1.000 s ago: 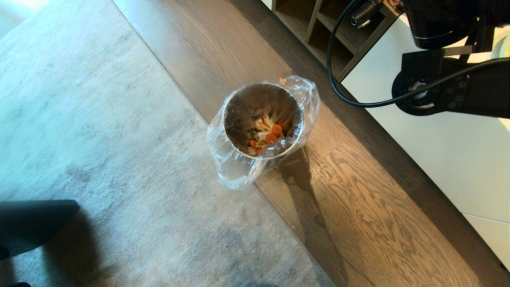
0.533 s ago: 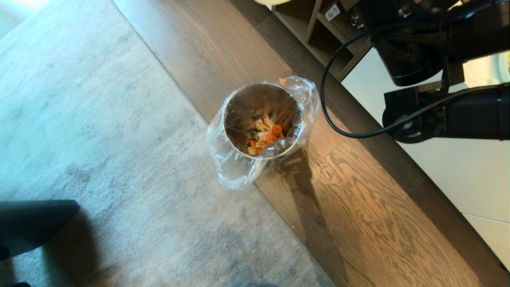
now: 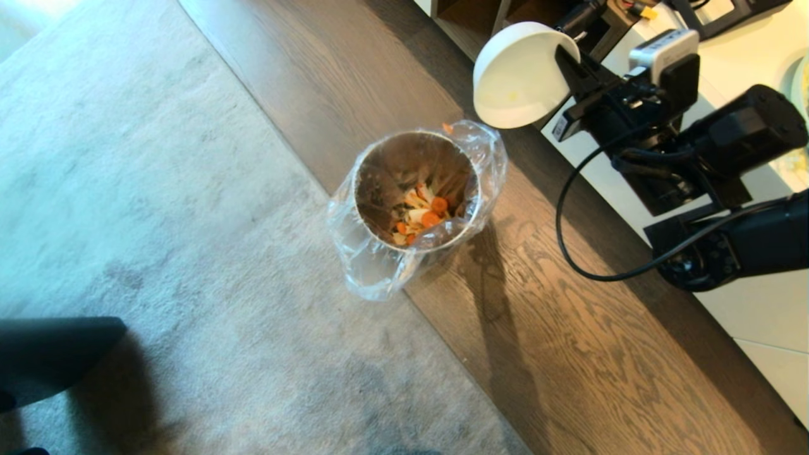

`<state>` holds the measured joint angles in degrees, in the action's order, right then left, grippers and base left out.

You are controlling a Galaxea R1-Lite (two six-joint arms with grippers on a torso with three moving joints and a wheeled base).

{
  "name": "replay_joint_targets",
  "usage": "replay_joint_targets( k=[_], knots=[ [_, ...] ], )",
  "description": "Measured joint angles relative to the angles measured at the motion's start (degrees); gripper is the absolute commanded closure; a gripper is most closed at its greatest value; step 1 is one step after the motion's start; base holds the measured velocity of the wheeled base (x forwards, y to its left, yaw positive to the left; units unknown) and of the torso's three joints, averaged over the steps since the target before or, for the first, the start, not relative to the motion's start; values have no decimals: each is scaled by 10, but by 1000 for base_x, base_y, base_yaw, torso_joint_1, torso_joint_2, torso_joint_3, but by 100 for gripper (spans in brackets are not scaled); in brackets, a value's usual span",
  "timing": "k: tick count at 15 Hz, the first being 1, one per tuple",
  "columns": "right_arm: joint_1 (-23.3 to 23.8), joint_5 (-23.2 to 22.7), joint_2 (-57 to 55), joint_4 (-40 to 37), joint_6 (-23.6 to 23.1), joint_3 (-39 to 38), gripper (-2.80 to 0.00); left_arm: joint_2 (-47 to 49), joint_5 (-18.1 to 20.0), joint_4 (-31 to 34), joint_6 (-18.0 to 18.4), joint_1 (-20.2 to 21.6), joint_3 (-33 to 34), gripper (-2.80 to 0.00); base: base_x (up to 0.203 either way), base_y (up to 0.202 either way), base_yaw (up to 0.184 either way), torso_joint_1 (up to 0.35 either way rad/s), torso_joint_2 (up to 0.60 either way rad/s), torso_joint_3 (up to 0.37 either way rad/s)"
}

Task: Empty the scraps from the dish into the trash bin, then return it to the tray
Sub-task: Put the bowl back to the table

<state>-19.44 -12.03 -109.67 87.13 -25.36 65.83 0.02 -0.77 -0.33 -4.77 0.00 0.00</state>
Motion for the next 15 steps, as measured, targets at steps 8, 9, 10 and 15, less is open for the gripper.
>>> replay_joint_targets(
  k=[8,9,10,15],
  knots=[
    [38,41,65,-37,2,-104,0,0,0,0,0,0,0,0,0,0,0,0,0,0],
    [38,49,74,-48,2,-121,0,0,0,0,0,0,0,0,0,0,0,0,0,0],
    [38,61,85,-52,2,-143,0,0,0,0,0,0,0,0,0,0,0,0,0,0],
    [45,150,142,-41,4,-305,0,0,0,0,0,0,0,0,0,0,0,0,0,0]
  ],
)
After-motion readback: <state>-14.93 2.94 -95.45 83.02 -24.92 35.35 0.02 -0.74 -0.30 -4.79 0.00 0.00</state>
